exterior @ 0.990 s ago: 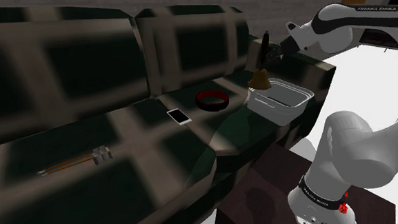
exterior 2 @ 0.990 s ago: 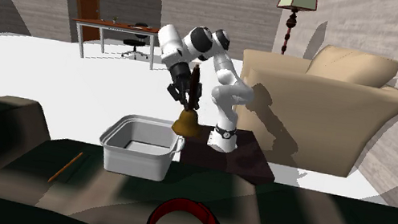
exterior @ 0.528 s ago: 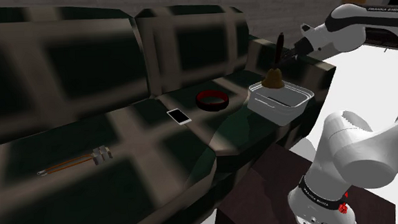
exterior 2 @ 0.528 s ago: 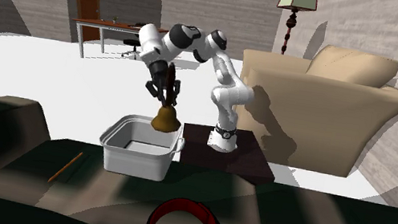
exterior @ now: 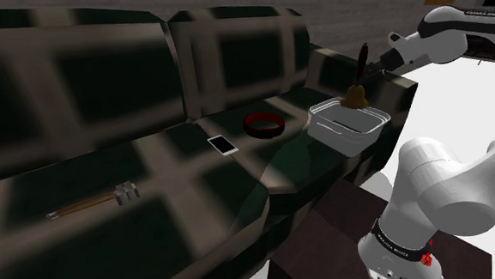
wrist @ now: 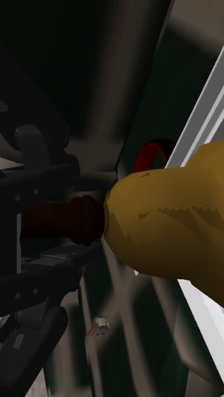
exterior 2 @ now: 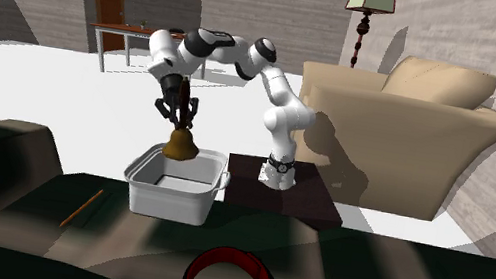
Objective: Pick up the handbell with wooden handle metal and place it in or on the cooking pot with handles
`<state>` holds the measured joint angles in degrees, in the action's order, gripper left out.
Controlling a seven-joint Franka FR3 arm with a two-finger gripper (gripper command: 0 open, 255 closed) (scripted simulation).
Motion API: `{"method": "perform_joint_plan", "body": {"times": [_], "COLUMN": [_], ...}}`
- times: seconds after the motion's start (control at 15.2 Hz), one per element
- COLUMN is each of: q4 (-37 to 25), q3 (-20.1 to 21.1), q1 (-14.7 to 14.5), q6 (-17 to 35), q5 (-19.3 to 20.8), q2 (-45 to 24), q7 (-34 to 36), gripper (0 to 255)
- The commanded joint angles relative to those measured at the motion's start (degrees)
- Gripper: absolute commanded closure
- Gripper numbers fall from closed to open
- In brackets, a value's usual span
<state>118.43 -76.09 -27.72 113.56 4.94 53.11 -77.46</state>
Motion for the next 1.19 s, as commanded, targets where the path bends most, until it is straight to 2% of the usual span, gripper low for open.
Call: {"method": "perform_joint_plan", "body": {"times": [0.0, 0.4, 0.92, 0.99, 1.12], "q4": [0.62, 3.2, 3.2, 3.21, 3.2], "q3": [-1.12, -3.74, -3.74, -3.74, -3.74], "q1": [-0.13, -0.5, -0.5, -0.5, -0.5], "q6": [0.7, 3.61, 3.61, 3.61, 3.61], "q5": [0.47, 1.6, 1.61, 1.61, 1.61], "q2": [0.29, 0.94, 0.95, 0.95, 0.95], "q7": [-0.79, -2.38, -2.37, -2.37, -2.38], "gripper": [255, 255, 255, 0, 0]}}
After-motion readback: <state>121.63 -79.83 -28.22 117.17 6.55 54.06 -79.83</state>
